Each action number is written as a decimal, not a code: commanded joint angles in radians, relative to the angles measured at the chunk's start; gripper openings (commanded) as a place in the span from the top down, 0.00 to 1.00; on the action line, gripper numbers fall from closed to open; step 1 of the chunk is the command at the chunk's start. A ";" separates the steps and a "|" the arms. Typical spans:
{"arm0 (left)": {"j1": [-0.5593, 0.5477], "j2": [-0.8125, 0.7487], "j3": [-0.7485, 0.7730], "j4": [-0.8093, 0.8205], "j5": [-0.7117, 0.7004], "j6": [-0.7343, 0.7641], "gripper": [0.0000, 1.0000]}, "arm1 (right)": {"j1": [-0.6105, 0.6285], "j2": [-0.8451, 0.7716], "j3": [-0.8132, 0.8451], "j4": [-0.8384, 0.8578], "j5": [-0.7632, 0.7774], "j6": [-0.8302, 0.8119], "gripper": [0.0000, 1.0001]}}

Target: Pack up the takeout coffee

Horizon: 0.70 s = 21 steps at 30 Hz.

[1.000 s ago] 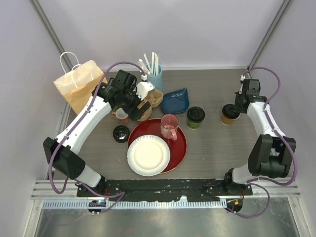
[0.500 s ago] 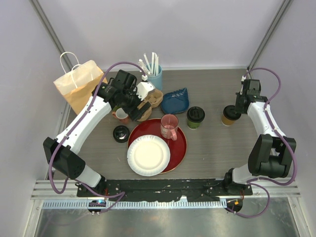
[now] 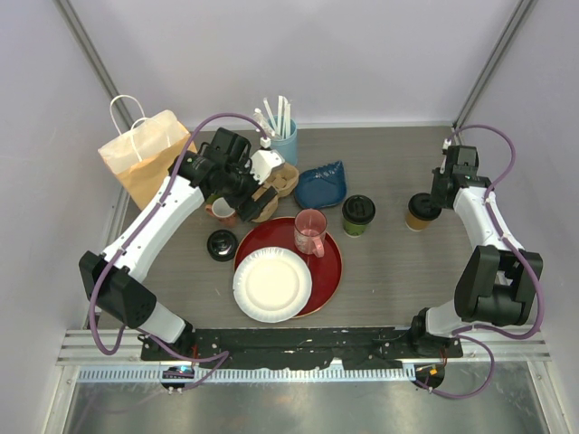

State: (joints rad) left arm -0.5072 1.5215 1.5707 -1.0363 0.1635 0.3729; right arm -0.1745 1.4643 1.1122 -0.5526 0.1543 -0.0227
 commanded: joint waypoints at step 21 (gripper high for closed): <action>-0.100 0.155 0.270 0.059 0.152 -0.205 0.32 | 0.217 -0.186 0.183 -0.080 -0.047 0.078 0.27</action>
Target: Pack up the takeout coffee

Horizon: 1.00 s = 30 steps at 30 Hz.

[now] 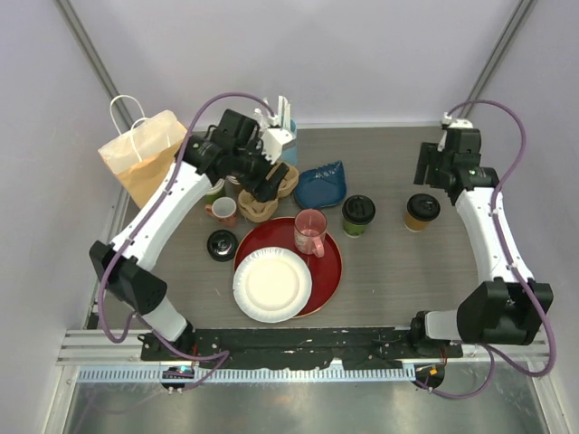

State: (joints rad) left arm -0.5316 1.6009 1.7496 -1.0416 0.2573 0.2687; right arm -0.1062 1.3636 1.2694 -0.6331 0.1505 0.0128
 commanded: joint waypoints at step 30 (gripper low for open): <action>-0.238 0.562 0.326 0.371 0.135 -0.692 0.59 | 0.369 0.040 -0.140 0.133 -0.206 0.133 0.59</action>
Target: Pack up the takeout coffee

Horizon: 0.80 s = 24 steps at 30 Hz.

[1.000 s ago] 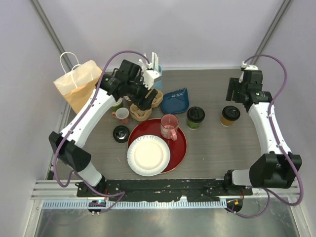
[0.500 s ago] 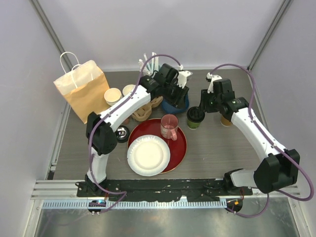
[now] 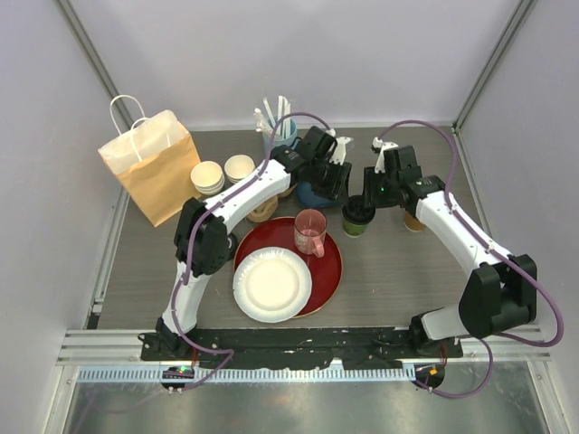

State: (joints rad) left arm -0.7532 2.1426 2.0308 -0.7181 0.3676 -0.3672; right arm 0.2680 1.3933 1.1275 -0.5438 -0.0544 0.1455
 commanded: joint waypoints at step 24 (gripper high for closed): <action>-0.031 0.120 -0.029 0.060 0.077 -0.142 0.72 | -0.052 -0.013 -0.181 0.126 -0.056 0.046 0.68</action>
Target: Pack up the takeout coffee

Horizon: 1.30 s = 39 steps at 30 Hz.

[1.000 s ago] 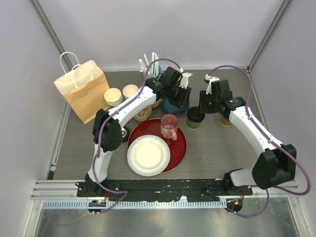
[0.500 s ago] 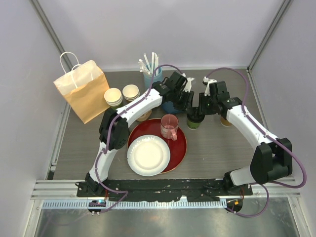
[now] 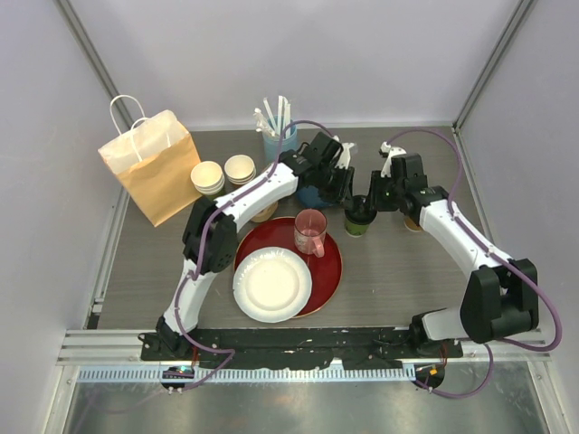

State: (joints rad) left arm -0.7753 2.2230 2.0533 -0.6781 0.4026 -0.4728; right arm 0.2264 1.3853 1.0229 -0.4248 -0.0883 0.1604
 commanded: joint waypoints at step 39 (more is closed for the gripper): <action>-0.016 -0.059 0.024 -0.072 0.062 0.089 0.59 | -0.039 -0.016 -0.049 0.051 -0.154 -0.064 0.60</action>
State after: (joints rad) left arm -0.7906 2.1777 2.0094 -0.7044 0.4541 -0.4229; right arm 0.1814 1.3380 0.9234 -0.2840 -0.2070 0.1493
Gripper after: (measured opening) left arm 0.399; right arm 0.386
